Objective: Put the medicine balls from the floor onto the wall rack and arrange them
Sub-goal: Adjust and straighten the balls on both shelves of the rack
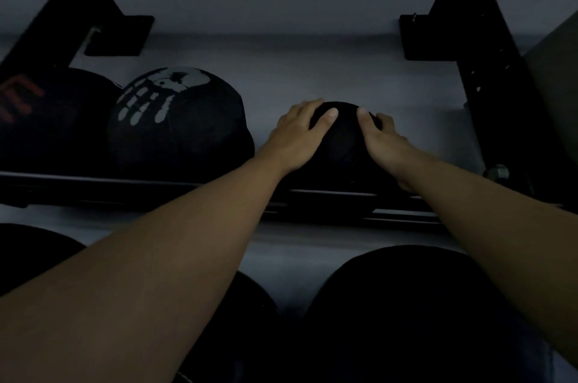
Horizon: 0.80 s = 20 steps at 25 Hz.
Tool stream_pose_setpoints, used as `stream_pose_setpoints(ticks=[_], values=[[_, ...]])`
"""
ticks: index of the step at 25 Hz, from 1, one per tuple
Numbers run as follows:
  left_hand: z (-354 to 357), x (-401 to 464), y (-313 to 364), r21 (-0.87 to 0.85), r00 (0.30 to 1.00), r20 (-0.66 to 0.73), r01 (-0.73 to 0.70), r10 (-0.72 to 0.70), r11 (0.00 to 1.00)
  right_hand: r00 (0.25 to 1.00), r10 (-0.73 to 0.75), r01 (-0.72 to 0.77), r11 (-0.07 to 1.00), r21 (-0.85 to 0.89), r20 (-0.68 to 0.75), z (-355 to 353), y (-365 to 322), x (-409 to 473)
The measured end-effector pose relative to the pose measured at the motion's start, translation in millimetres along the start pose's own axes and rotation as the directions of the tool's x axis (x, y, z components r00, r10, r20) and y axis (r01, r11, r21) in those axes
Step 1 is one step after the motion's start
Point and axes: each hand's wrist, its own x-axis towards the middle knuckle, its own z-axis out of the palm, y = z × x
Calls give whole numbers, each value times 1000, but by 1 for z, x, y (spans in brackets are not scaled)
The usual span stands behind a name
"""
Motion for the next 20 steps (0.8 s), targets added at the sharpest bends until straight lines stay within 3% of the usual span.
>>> stream_pose_setpoints(ticks=[3, 8, 11, 20], values=[[2, -3, -13, -80, 996, -84, -13, 6, 997, 998, -52, 53, 998, 43, -30, 12, -8, 10], [2, -8, -22, -3, 962, -274, -19, 17, 1000, 976, -214, 214, 977, -2, 28, 27, -35, 35], [0, -9, -24, 66, 961, -278, 3, 15, 998, 963, -267, 268, 962, -40, 29, 34, -44, 45], [0, -16, -20, -7, 958, -282, -47, 43, 999, 927, -371, 367, 927, -78, -49, 32, -33, 38]])
